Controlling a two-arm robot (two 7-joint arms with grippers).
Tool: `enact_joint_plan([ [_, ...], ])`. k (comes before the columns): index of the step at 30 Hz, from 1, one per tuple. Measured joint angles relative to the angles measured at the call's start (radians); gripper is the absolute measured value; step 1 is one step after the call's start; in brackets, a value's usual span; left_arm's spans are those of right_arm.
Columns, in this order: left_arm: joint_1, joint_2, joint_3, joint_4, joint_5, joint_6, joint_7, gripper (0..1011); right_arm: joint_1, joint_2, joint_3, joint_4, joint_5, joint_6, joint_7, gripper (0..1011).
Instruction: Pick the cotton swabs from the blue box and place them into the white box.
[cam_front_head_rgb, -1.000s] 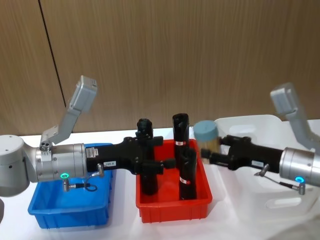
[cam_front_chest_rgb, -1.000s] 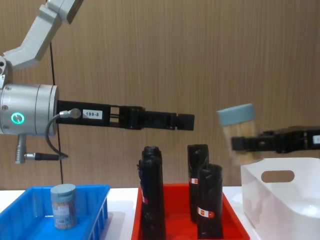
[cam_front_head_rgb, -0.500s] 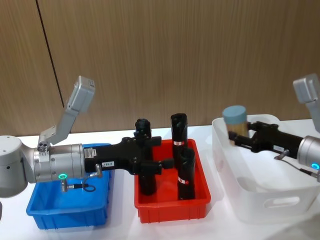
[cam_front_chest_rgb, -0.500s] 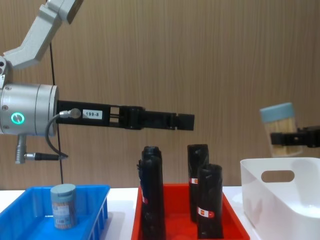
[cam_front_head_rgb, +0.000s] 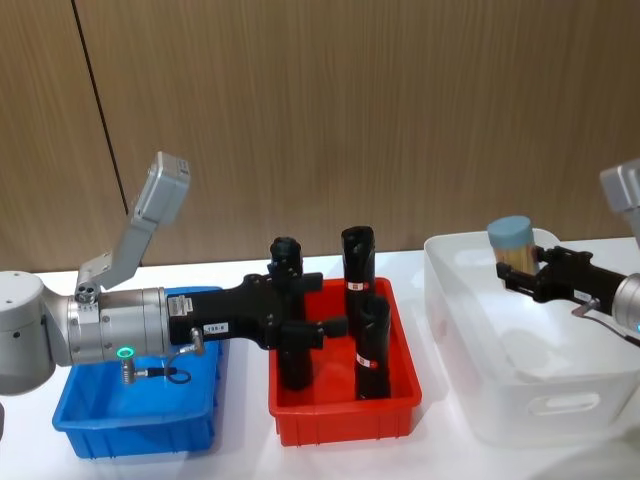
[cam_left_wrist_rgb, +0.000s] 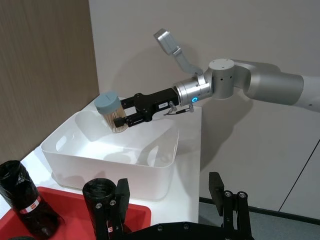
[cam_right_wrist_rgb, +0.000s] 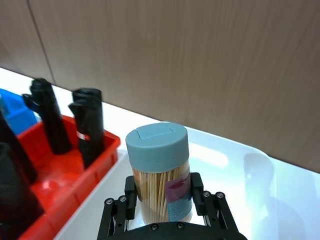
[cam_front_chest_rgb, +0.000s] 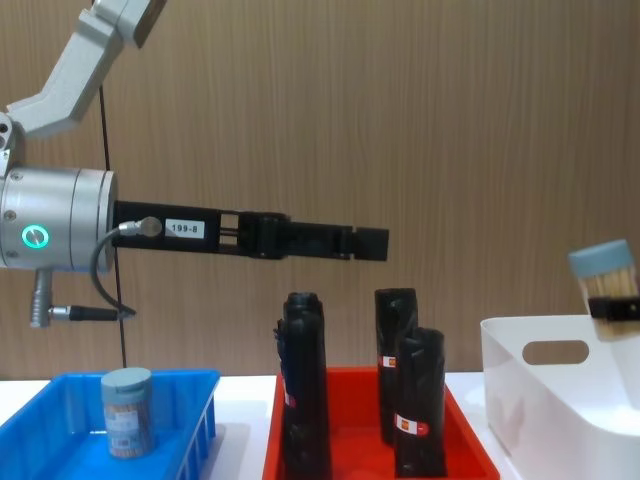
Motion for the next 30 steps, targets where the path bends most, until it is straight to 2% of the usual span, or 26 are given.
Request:
enact_joint_plan([
  [4,0.000,0.000,0.000,0.000,0.000,0.000,0.000,1004,0.017,-0.007,-0.005,0.048,-0.019,-0.011,-0.013,648],
  [8,0.000,0.000,0.000,0.000,0.000,0.000,0.000,1004,0.026,-0.010,-0.008,0.072,-0.031,-0.017,-0.018,714],
  [12,0.000,0.000,0.000,0.000,0.000,0.000,0.000,1004,0.035,-0.014,-0.013,0.100,-0.042,-0.024,-0.022,861],
  [13,0.000,0.000,0.000,0.000,0.000,0.000,0.000,1004,0.036,-0.015,-0.013,0.102,-0.044,-0.025,-0.022,861],
  [18,0.000,0.000,0.000,0.000,0.000,0.000,0.000,1004,0.039,-0.016,-0.016,0.113,-0.050,-0.032,-0.022,994],
  [30,0.000,0.000,0.000,0.000,0.000,-0.001,0.003,1004,0.035,-0.016,-0.019,0.107,-0.056,-0.039,-0.023,1001],
])
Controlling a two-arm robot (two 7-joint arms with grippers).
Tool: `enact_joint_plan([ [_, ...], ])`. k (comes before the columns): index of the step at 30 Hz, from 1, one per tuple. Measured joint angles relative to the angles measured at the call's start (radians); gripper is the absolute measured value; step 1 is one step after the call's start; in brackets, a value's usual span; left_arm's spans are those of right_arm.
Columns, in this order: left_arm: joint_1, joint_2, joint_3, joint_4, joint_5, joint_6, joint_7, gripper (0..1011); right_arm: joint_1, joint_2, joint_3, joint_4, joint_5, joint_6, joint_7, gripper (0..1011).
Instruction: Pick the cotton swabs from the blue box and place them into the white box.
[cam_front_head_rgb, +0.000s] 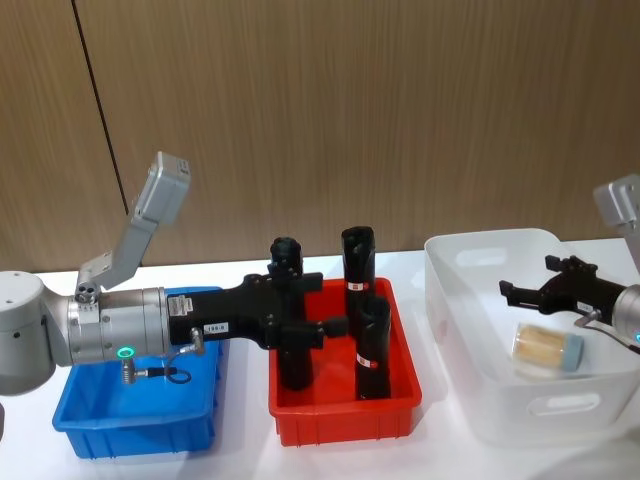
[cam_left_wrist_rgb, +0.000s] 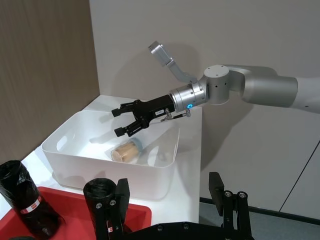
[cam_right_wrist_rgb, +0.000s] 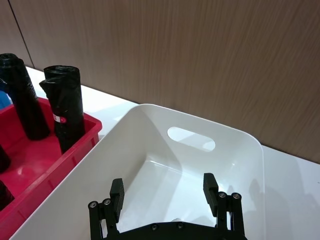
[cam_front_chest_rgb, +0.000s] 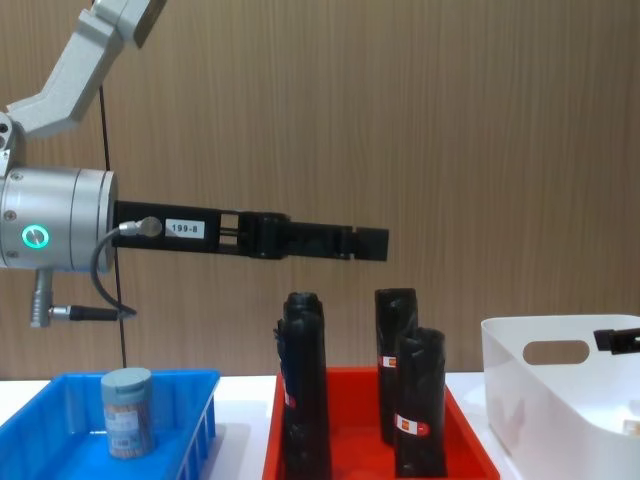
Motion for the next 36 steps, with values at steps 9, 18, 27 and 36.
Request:
enact_joint_plan([
  [9,0.023,0.000,0.006,-0.024,0.014,-0.018,0.068,1004,-0.052,-0.006,0.003,-0.069,0.002,-0.014,-0.038,1002],
  [18,0.063,0.001,0.016,-0.066,0.039,-0.048,0.187,1004,-0.134,-0.016,0.010,-0.178,0.009,-0.034,-0.099,1001],
  [27,0.099,0.002,0.025,-0.105,0.062,-0.077,0.298,1004,-0.224,-0.027,0.017,-0.297,0.016,-0.058,-0.166,1001],
  [36,0.139,0.003,0.036,-0.147,0.088,-0.107,0.417,1004,-0.314,-0.038,0.023,-0.416,0.023,-0.081,-0.231,1002],
])
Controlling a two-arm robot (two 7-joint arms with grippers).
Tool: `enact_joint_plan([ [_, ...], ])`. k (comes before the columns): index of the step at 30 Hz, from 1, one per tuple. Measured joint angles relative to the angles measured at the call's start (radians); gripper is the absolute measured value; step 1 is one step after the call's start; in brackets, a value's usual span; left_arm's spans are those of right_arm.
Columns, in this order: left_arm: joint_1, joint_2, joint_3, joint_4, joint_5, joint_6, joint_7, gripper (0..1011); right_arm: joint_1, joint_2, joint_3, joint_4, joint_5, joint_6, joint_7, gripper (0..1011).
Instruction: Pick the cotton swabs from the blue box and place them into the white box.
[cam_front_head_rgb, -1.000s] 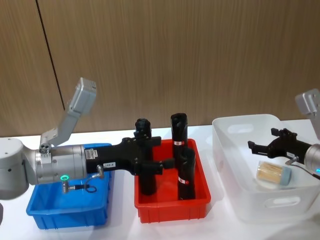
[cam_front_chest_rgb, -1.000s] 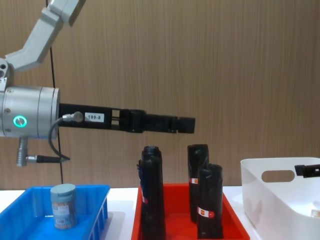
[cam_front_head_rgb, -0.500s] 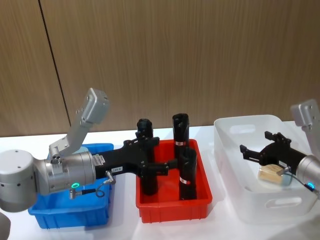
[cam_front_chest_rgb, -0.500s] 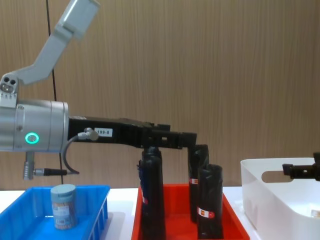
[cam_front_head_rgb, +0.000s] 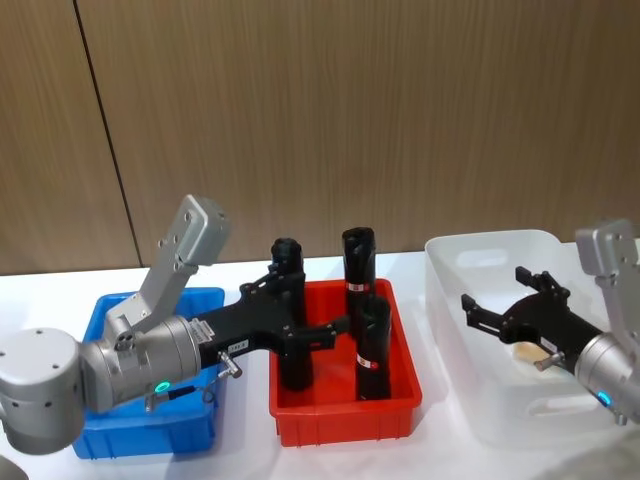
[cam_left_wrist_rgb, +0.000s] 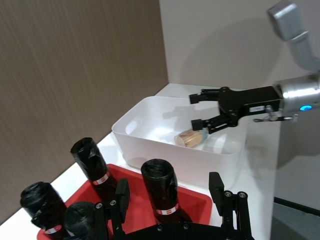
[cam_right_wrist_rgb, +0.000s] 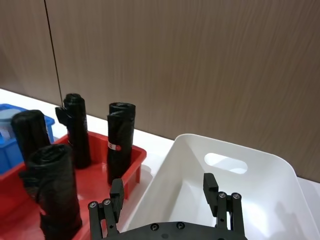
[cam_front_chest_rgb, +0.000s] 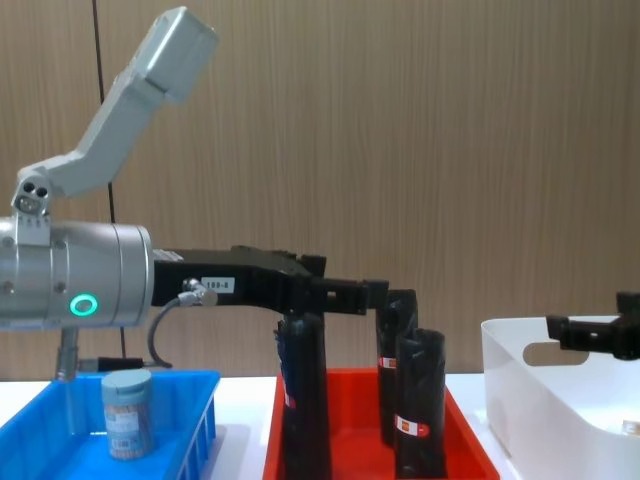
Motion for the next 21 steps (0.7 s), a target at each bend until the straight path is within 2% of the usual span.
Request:
enact_joint_plan([
  [21,0.092,0.001,0.024,-0.097,0.058,-0.071,0.277,1004,-0.202,-0.024,0.014,-0.268,0.014,-0.052,-0.149,1002],
])
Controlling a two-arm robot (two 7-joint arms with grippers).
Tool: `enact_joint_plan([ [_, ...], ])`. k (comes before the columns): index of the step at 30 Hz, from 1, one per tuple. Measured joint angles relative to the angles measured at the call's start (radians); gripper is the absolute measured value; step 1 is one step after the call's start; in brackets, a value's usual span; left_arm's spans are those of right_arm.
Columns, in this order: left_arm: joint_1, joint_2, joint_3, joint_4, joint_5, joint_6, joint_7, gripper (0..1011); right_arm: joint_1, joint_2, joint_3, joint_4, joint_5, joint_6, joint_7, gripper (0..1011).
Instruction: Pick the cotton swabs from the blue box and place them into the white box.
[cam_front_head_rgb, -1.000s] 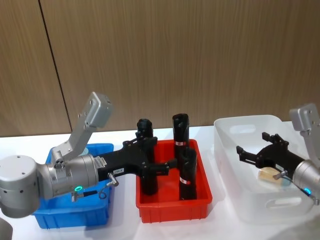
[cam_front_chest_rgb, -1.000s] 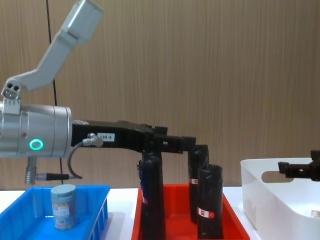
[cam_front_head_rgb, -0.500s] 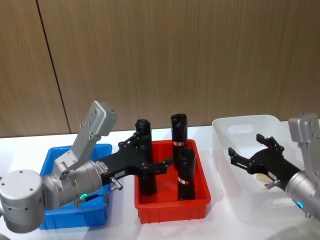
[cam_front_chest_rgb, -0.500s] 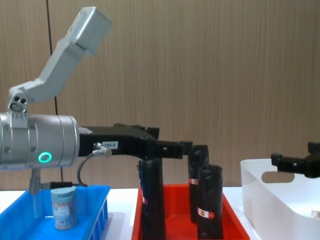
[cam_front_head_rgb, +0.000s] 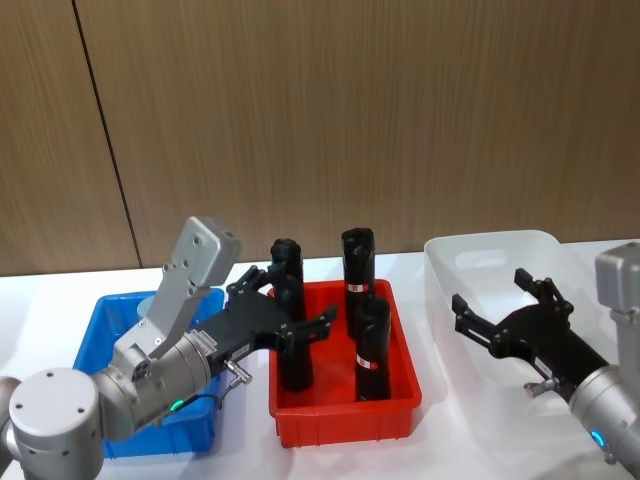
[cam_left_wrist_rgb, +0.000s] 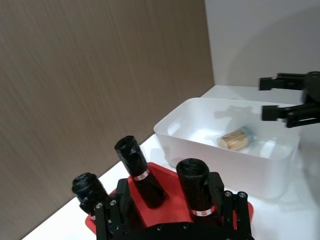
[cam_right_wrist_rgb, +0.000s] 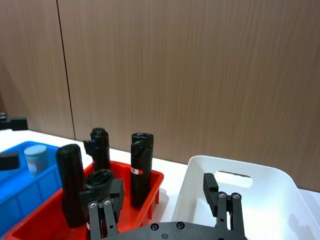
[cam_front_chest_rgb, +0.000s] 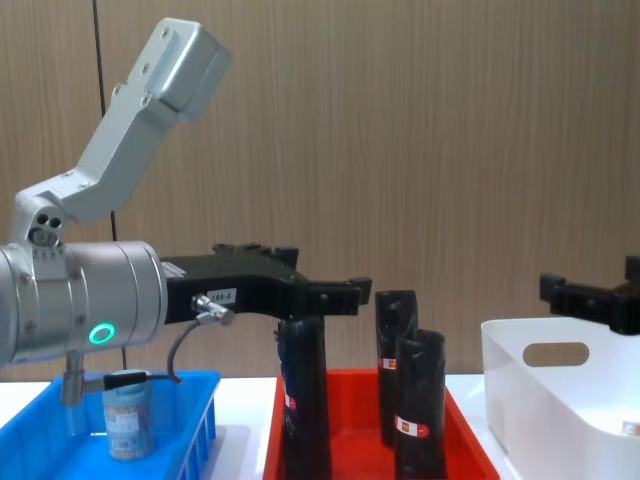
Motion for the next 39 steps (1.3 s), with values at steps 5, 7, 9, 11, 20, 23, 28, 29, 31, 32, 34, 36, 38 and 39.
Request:
enact_joint_plan([
  [5,0.020,0.000,0.005,-0.021,0.013,-0.015,0.061,1004,-0.046,-0.005,0.003,-0.062,0.004,-0.012,-0.034,1001],
  [7,0.030,0.001,0.007,-0.032,0.019,-0.023,0.092,1004,-0.059,-0.007,0.004,-0.079,0.004,-0.015,-0.044,1001],
  [9,0.037,0.001,0.009,-0.039,0.023,-0.028,0.112,1004,-0.066,-0.008,0.005,-0.089,0.005,-0.016,-0.049,1002],
  [11,0.046,0.001,0.012,-0.049,0.030,-0.036,0.140,1004,-0.073,-0.009,0.005,-0.097,0.005,-0.018,-0.053,1001],
  [20,0.086,0.001,0.022,-0.091,0.054,-0.066,0.259,1004,-0.077,-0.009,0.005,-0.101,0.005,-0.019,-0.057,1002],
  [23,0.099,0.001,0.025,-0.104,0.062,-0.077,0.298,1004,-0.077,-0.009,0.005,-0.102,0.005,-0.019,-0.057,1002],
  [28,0.122,0.002,0.031,-0.129,0.077,-0.094,0.368,1004,-0.077,-0.009,0.005,-0.102,0.005,-0.019,-0.057,1001],
  [29,0.125,0.002,0.032,-0.132,0.079,-0.096,0.377,1004,-0.077,-0.009,0.005,-0.102,0.005,-0.019,-0.057,1001],
  [31,0.133,0.002,0.034,-0.141,0.085,-0.103,0.403,1004,-0.077,-0.009,0.005,-0.102,0.005,-0.019,-0.057,1002],
  [32,0.135,0.002,0.035,-0.144,0.086,-0.105,0.411,1004,-0.077,-0.009,0.005,-0.102,0.005,-0.019,-0.057,1002],
  [34,0.141,0.002,0.036,-0.150,0.090,-0.110,0.429,1004,-0.077,-0.009,0.004,-0.102,0.005,-0.019,-0.057,1001],
  [36,0.144,0.002,0.037,-0.154,0.092,-0.113,0.437,1004,-0.077,-0.008,0.004,-0.102,0.005,-0.018,-0.056,1001],
  [38,0.147,0.002,0.038,-0.157,0.094,-0.115,0.445,1004,-0.077,-0.009,0.004,-0.102,0.005,-0.018,-0.056,1002],
  [39,0.148,0.002,0.038,-0.157,0.094,-0.116,0.447,1004,-0.077,-0.009,0.004,-0.102,0.005,-0.018,-0.056,1002],
])
